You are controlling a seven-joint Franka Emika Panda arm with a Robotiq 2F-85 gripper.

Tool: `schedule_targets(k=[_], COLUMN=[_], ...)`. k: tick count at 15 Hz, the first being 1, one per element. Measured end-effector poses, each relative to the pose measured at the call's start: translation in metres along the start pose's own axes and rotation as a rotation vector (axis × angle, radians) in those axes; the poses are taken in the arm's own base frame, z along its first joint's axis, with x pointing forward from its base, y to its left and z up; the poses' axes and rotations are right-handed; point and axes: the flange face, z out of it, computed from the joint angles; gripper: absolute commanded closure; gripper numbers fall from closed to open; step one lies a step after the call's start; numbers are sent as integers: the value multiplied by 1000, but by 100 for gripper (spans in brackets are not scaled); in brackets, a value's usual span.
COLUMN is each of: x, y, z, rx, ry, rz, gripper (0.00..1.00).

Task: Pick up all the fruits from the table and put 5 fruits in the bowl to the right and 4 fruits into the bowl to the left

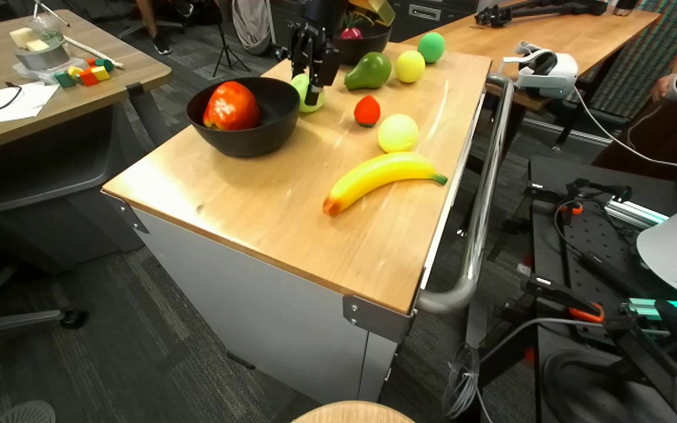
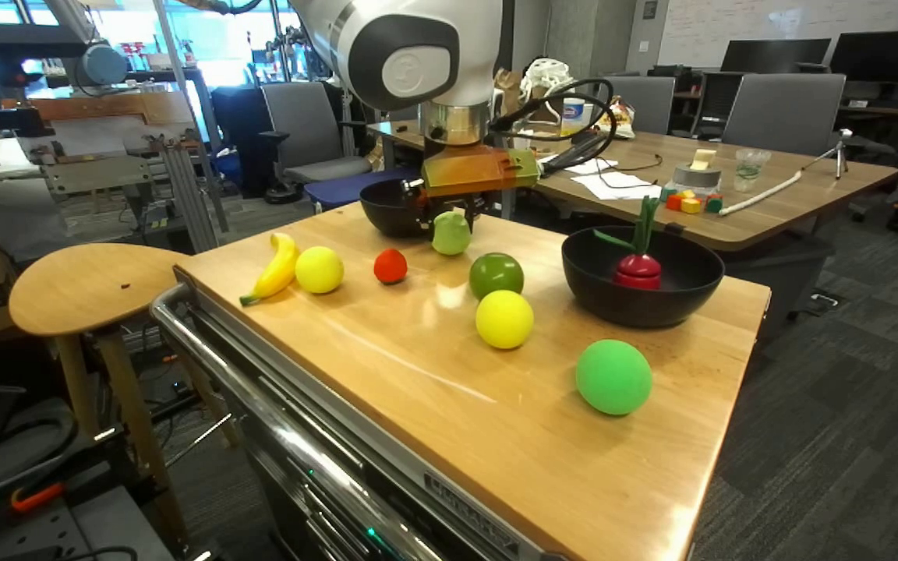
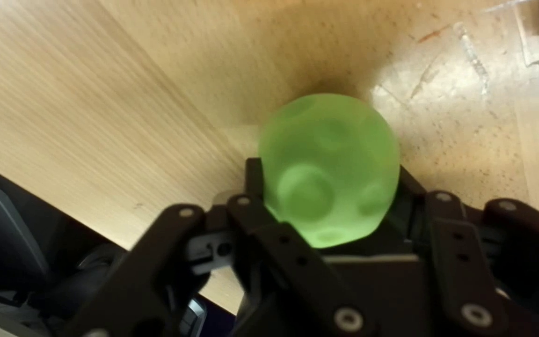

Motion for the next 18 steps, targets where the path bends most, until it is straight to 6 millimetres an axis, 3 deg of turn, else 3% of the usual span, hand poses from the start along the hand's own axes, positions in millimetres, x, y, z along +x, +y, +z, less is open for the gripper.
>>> schedule_targets(k=[2,5,7,9,12,14,16,18], x=[1,5,7,3,-23,-49,-76,-99], y=[1,5,19,42,73,88,101,110], z=[-2,-17,-51,-99,-170,-205,-226,-231], rx=[5,28,5,-50,-107,-131,-163,-178], ry=[0,-16,-15,-4,4,-3,-10,-20], rz=[2,-9,-17,7,68,112,155,192], gripper=[76,79,81,83,84,84,84,84])
